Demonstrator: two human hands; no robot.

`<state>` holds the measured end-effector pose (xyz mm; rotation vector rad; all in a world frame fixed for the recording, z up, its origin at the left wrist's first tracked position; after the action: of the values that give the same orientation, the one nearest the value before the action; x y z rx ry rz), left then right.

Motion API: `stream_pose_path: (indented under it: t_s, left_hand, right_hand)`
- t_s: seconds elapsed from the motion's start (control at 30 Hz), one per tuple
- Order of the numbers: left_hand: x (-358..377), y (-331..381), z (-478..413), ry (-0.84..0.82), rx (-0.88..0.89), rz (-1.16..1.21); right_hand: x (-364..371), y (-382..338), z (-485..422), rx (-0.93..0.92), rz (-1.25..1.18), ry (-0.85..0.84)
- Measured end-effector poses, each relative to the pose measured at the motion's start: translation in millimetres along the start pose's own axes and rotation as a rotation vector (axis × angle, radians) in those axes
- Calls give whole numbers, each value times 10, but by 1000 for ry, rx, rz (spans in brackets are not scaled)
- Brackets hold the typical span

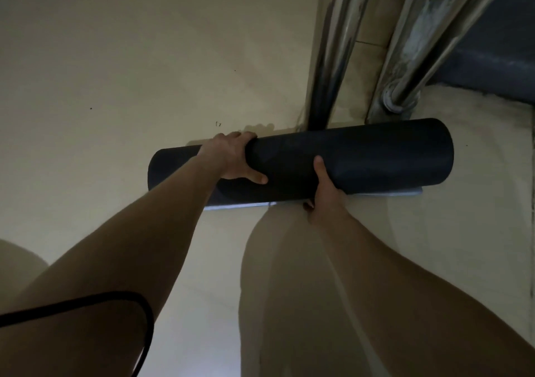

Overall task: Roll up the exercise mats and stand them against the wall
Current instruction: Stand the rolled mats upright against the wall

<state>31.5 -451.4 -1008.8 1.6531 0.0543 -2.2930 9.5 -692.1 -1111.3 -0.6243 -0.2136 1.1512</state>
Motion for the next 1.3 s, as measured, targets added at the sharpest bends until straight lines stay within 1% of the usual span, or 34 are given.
stream_pose_path:
  t_s: [0.03,0.1,0.17,0.23,0.3,0.4,0.5,0.6,0.73,0.83,0.9,1.0,1.13,1.2,1.3]
  left_hand:
    - [16,4,80,-4,-24,35]
    - [118,24,376,-75,-104,192]
    - [269,68,867,-189,-225,410]
    - [388,174,1463,-271,-355,636]
    - [416,279,1972,-273,-459,810]
    - [324,278,2603,-246,-582,908]
    - [53,132,3293,-218,-636,939]
    - [-252,-170,4171,-154,-774,1000]
    - [-807,-612,5331,21,-951,1164]
    - [-1208,-1011,6152,234,-1144,1395]
    - [-1525,-1277,6631,374,-1196,1508]
    - [-2020,-1719,7354,573,-1266,1547]
    - [-2441,-2483,8194,798,-1355,1534]
    - [-2635,-2922,8503,874,-1369,1522]
    - [-2856,-3566,8801,972,-1367,1520]
  right_hand:
    - [-25,-7,-6,-13,-1,14]
    - [-175,-31,74,-57,44,103]
    - [-405,-82,514,-101,216,157]
    - [-588,-103,967,-133,391,115]
    - [-799,-50,1314,-142,482,77]
    - [-1083,110,1824,-153,522,27]
    - [-1266,291,2475,-153,510,-53]
    - [-1260,464,3252,-197,589,-190]
    - [-997,682,4481,-314,740,-385]
    - [-613,876,5502,-386,819,-540]
    - [-355,1043,6212,-451,909,-638]
    - [7,1411,7269,-535,1026,-787]
    - [435,2033,8525,-615,1092,-974]
    - [691,2334,9062,-656,1103,-1053]
    - [1126,2765,9647,-711,1218,-1129]
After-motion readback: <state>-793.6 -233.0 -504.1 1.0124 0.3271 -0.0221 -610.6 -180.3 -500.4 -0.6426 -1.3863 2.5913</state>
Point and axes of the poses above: each hand's wrist, its own z-axis away from the middle knuckle, its own x-axis out of the palm, y = z × x, the point moved 8 cm from there along -z, towards the middle knuckle, and after that the axes turned 14 degrees about y, right-handed, at the moved point
